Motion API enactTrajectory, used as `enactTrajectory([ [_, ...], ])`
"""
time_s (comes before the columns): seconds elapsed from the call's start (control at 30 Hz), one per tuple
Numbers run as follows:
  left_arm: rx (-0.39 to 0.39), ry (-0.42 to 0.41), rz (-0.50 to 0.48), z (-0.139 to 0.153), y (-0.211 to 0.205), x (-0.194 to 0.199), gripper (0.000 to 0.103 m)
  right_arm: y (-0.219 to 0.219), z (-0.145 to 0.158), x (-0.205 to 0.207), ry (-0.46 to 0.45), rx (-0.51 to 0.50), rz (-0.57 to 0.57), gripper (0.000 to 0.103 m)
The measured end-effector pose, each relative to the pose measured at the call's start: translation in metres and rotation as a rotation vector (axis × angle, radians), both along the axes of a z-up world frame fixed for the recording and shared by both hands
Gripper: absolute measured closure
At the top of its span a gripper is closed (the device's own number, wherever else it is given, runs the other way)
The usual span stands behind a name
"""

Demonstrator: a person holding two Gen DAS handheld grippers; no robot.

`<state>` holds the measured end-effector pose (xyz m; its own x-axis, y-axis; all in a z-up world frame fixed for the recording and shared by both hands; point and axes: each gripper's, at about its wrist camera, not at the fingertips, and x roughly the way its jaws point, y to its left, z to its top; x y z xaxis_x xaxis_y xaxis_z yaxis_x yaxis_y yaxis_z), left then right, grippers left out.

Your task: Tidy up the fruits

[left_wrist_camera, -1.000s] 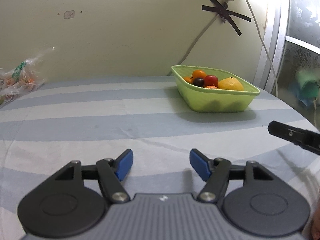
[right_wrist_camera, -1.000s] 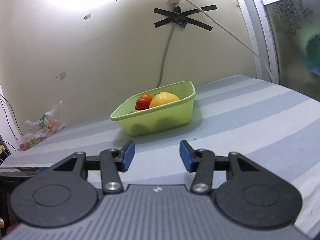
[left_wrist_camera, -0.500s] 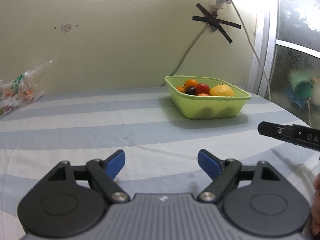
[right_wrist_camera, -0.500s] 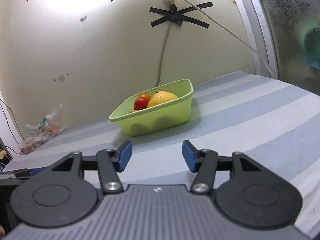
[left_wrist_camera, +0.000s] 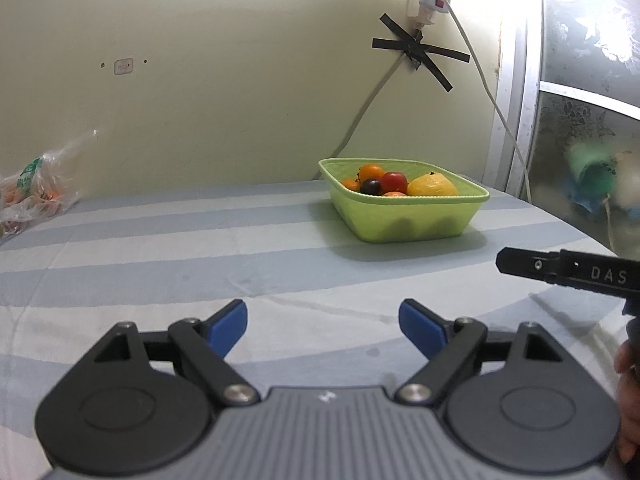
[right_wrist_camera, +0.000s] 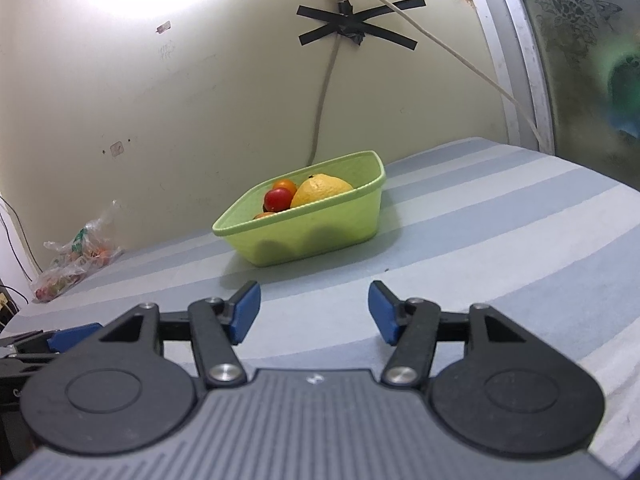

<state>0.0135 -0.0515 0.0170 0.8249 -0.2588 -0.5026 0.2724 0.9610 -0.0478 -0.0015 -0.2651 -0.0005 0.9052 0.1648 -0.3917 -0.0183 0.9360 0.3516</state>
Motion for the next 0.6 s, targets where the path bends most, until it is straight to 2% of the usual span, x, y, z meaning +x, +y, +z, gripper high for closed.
enactTrajectory([
  [0.37, 0.01, -0.022, -0.009, 0.0011, -0.0032, -0.0041, 0.012, -0.0036, 0.0, 0.0011, -0.006, 0.026, 0.005, 0.039],
  [0.6, -0.001, 0.002, 0.0, 0.0001, -0.0009, 0.0004, 0.012, -0.0057, 0.0002, 0.0001, -0.015, 0.042, 0.015, 0.039],
])
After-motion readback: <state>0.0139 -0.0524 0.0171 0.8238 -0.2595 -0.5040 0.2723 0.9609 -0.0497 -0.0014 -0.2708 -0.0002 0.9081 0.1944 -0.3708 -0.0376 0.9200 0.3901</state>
